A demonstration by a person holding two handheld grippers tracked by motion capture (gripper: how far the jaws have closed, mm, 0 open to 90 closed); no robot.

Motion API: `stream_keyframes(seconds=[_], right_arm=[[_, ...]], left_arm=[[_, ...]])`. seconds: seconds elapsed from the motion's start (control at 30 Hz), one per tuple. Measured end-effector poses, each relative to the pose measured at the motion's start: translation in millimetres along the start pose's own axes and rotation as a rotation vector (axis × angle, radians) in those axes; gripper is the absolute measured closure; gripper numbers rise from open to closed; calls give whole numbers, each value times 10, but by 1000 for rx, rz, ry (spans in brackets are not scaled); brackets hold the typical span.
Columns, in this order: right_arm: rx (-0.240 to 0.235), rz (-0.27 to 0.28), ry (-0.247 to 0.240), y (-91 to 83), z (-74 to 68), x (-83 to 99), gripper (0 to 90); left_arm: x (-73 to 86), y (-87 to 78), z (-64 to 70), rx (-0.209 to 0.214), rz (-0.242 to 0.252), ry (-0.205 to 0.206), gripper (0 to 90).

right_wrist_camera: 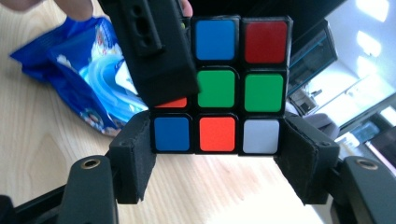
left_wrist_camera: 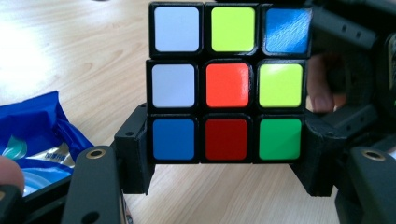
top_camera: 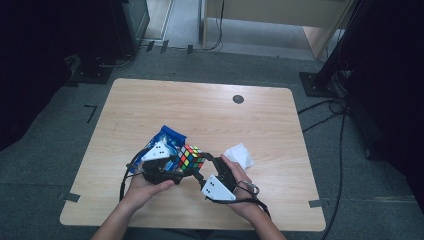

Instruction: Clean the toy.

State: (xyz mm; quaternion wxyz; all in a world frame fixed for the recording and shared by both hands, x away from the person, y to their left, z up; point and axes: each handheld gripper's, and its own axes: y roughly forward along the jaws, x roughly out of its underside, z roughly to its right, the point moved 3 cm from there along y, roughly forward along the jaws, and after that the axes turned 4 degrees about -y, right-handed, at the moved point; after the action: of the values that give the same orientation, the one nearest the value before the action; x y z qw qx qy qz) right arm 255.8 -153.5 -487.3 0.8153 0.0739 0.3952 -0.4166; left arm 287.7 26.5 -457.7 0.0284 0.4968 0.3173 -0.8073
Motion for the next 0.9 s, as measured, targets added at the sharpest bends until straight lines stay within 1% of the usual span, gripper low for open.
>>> stream_keyframes(seconds=[0.03,0.1,0.13,0.17,0.23,0.27,0.3,0.33,0.37,0.43,0.47,0.5,0.53,0.57,0.6,0.63,0.67,0.7,0.77,0.8,0.83,0.87,0.9], right_arm=[[5,-1,23,3,-8,-3,340],[6,-5,101,11,-19,-15,341],[8,-4,160,18,-26,-22,341],[6,-7,230,25,-36,-28,341],[12,-13,368,44,-76,-44,341],[12,-20,427,56,-97,-51,342],[14,-23,466,71,-114,-54,341],[14,-19,480,87,-130,-50,340],[8,-10,481,105,-138,-40,336],[-29,-1,456,119,-124,-13,327],[-40,-7,431,115,-116,2,322],[-45,-24,396,108,-121,21,325],[-36,-49,326,107,-120,54,340],[-10,-67,248,103,-120,90,365],[5,-86,173,96,-119,124,373],[15,-94,123,87,-112,144,383],[25,-86,106,72,-99,146,401],[32,-78,117,57,-86,133,426],[23,-52,138,40,-73,86,484],[20,-59,139,36,-82,61,505],[26,-69,142,41,-97,47,504],[27,-78,165,41,-103,37,505],[19,-80,204,44,-106,31,509]], left_arm=[[-4,-4,0,-2,4,1,339],[-14,-13,3,-4,27,-18,339],[-21,-17,0,-8,37,-24,339],[-26,-18,-1,-9,44,-31,339],[-25,-16,-11,-20,48,-39,339],[-20,-15,-18,-25,47,-40,338],[-16,-16,-24,-31,47,-43,339],[-14,-22,-32,-40,43,-37,339],[-11,-27,-36,-45,40,-32,339],[-14,-44,-49,-31,45,-41,340],[-20,-52,-54,-11,51,-58,340],[-24,-60,-61,5,53,-67,340],[-25,-66,-64,12,50,-72,340],[-25,-66,-70,14,45,-68,340],[-24,-61,-73,15,39,-65,340],[-20,-56,-74,18,33,-63,340],[-17,-49,-72,18,27,-62,340],[-17,-38,-67,20,26,-64,340],[-17,-19,-48,23,28,-61,340],[-20,-14,-37,30,33,-63,340],[-21,-12,-29,31,36,-58,339],[-21,-13,-23,25,41,-51,339],[-21,-16,-15,21,49,-52,339]])
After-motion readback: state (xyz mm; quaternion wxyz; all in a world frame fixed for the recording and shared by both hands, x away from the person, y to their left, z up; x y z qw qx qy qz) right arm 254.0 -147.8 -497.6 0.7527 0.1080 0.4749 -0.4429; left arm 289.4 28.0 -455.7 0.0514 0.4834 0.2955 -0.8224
